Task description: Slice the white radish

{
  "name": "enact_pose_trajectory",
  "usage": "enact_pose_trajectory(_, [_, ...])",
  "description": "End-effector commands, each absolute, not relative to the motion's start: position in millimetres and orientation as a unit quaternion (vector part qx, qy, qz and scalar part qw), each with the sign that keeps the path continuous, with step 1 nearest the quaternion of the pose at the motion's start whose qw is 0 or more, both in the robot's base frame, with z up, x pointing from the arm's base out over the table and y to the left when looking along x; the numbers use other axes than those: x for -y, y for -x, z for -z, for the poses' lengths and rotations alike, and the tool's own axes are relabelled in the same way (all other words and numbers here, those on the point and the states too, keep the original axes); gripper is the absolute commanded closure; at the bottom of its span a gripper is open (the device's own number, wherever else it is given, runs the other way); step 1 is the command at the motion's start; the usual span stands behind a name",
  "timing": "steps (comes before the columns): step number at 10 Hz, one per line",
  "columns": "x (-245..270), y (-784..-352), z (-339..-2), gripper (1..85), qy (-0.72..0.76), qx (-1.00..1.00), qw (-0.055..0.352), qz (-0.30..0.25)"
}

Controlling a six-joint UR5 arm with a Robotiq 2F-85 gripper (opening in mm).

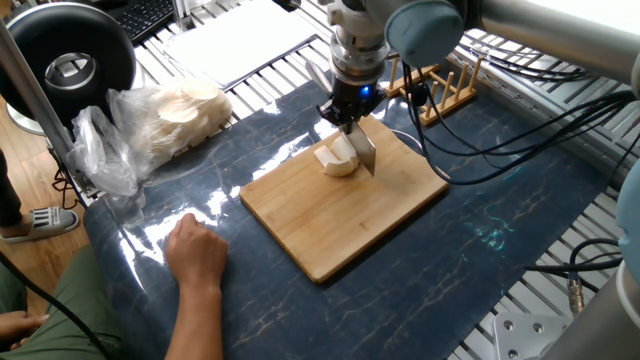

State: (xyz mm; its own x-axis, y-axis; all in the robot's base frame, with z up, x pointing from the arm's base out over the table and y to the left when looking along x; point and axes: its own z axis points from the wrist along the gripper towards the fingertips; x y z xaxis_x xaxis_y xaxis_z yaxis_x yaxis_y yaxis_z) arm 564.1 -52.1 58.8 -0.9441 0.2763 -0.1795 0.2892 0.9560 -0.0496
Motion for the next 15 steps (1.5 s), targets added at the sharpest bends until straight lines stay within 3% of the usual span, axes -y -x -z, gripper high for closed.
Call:
enact_pose_trajectory(1, [49,-571,-55,84.7,-0.148,-0.983,0.103,0.026])
enact_pose_trajectory(9, [31,-583,-49,84.7,-0.144,-0.981,0.131,-0.017])
enact_pose_trajectory(11, [22,-576,-57,84.7,-0.152,-0.981,0.114,-0.029])
enact_pose_trajectory(14, [25,-574,-58,84.7,-0.162,-0.981,0.109,-0.016])
enact_pose_trajectory(15, [29,-571,-58,84.7,-0.162,-0.981,0.102,0.012])
